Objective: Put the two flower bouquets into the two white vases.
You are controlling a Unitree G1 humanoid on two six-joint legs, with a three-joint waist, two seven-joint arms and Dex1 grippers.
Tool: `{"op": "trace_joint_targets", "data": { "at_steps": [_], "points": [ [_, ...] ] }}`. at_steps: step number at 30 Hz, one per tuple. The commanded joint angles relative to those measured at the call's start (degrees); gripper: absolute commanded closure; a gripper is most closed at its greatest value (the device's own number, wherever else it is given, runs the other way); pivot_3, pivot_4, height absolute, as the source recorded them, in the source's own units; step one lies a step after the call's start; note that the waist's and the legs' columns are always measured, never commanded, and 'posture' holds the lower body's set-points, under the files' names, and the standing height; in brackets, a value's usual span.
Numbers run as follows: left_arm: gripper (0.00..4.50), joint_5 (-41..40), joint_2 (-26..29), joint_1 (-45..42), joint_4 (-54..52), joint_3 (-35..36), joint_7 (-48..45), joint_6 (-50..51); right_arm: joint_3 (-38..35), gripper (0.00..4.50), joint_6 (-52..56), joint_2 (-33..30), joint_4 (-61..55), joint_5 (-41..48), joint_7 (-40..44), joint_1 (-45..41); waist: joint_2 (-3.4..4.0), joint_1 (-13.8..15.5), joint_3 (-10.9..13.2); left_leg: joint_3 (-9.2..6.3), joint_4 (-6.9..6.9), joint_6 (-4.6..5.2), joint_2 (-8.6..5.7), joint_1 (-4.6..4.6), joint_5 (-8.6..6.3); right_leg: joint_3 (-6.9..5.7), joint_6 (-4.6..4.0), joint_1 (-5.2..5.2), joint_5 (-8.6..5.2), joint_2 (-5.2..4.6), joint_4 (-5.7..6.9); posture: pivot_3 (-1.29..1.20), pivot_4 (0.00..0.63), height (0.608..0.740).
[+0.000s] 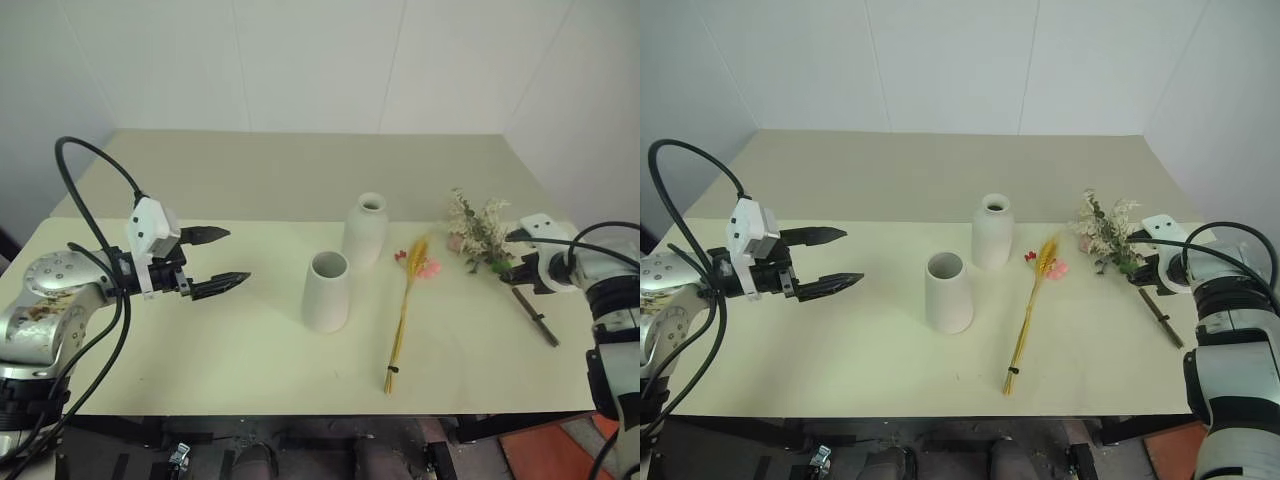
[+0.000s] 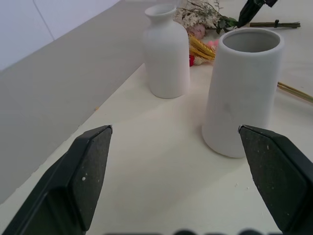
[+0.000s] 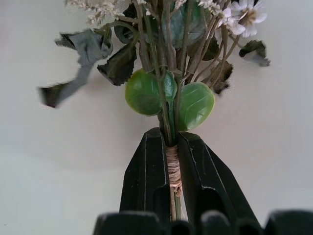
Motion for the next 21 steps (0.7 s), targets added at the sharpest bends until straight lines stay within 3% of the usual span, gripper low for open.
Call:
{"op": "trace_joint_targets", "data": {
  "at_steps": [1,5,9,16,21],
  "points": [
    [0.00,-0.6,0.8,-0.8,-1.0,1.4,0.1,-0.5,-2.4,4.36,-0.9,-0.6,-0.5,-0.8,-2.3,-2.2,0.00,0.0,0.0,0.00,0.00,0.00,0.00,0.00,0.00,0.00,0.00,0.00,0.00,0.00,0.00,0.00,0.150,0.740],
    [0.00,-0.5,1.0,-2.1,0.1,1.3,-0.3,-0.8,-13.3,4.36,-20.5,0.0,-10.8,1.5,-19.9,0.1,0.04,-0.1,0.0,0.03,-0.01,0.00,-0.02,-0.02,0.00,0.04,0.01,-0.04,0.01,-0.01,0.00,0.00,0.150,0.740],
    [0.00,-0.4,0.9,-3.3,1.8,1.3,-1.1,-1.2,-22.9,4.36,-37.5,4.3,-18.9,5.5,-30.4,-0.6,0.13,-0.6,0.1,-0.03,-0.04,0.00,-0.02,-0.02,0.00,0.05,0.10,-0.08,-0.04,0.03,0.06,0.00,0.150,0.740],
    [0.00,1.6,0.6,-7.1,6.3,-0.9,-2.9,-3.5,-31.3,4.36,-45.5,23.0,-28.4,20.9,-32.2,-2.5,0.10,-1.4,0.1,-0.15,-0.02,0.01,-0.01,0.02,0.01,0.02,-0.02,0.04,0.05,0.05,0.10,0.00,0.150,0.740],
    [0.00,1.5,0.8,-7.0,6.0,-0.9,-3.2,-3.7,-30.0,4.36,-44.2,29.4,-32.4,25.7,-27.8,-1.1,0.15,-0.9,0.1,-0.16,-0.02,0.03,-0.01,-0.06,0.02,-0.02,-0.09,-0.01,0.10,0.03,0.13,0.00,0.150,0.740]
  ]
}}
